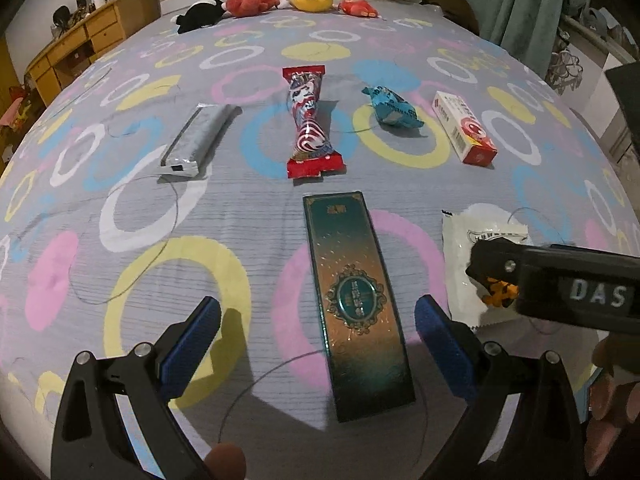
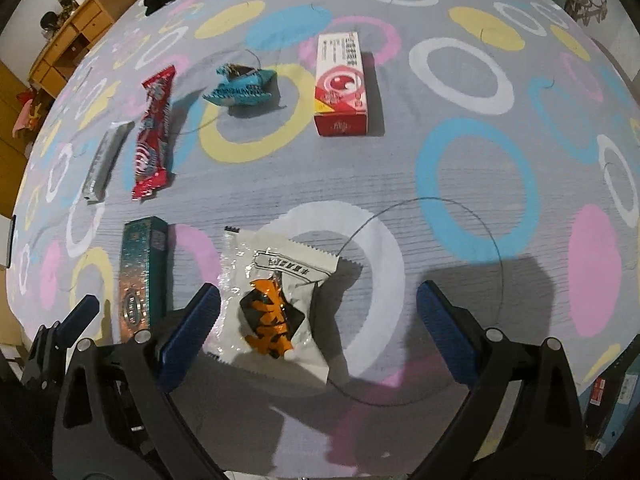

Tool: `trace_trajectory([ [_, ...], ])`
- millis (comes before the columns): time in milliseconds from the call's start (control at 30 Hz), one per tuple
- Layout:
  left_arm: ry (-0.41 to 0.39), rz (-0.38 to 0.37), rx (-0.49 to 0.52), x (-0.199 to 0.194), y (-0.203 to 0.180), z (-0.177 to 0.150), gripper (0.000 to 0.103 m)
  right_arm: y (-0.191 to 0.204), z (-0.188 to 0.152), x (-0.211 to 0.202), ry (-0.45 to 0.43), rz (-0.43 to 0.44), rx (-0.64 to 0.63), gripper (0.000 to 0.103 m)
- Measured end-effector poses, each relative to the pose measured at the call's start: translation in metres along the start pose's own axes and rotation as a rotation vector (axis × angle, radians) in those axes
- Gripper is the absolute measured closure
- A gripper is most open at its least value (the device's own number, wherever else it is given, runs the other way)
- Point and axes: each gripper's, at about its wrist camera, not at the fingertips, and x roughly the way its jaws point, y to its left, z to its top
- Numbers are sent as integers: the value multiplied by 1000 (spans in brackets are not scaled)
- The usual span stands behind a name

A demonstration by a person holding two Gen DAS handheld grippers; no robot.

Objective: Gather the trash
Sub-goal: 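Grasp the dark green box with the left tool while the right tool grasps the white snack packet, then carry the green box and snack packet down toward the white plastic bag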

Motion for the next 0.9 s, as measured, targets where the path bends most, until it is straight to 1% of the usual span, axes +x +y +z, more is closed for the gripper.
trace_trajectory([
  [300,25,11,-26,13,1,3,8,6,14,16,23,-51,-4,7],
  [433,16,19,-23,14,-1,3,8,14,18,22,32,-82,-21,8],
  [467,14,19,-27,14,-1,3,9,16,18,23,32,-93,-28,8],
  [533,11,24,-36,14,0,3,13,19,19,23,29,-108,-36,14],
  [567,9,26,-40,14,0,3,19,21,20,23,27,-117,-44,24],
  [600,7,27,-42,12,0,3,23,23,21,22,21,-126,-53,43],
  [633,4,22,-40,11,0,3,32,27,22,19,7,-135,-72,54],
  [667,2,19,-41,9,1,4,43,30,21,17,8,-132,-79,74],
  [700,2,10,-41,8,1,4,49,33,22,16,12,-125,-83,81],
  [733,1,3,-34,7,1,4,58,34,22,16,13,-126,-89,84],
  [767,-1,-4,-28,6,1,4,67,35,22,17,8,-125,-98,90],
  [800,-2,-10,-30,6,2,5,67,35,22,18,4,-125,-105,94],
  [900,-1,-31,-51,3,6,5,67,37,23,16,-14,-127,-123,95],
])
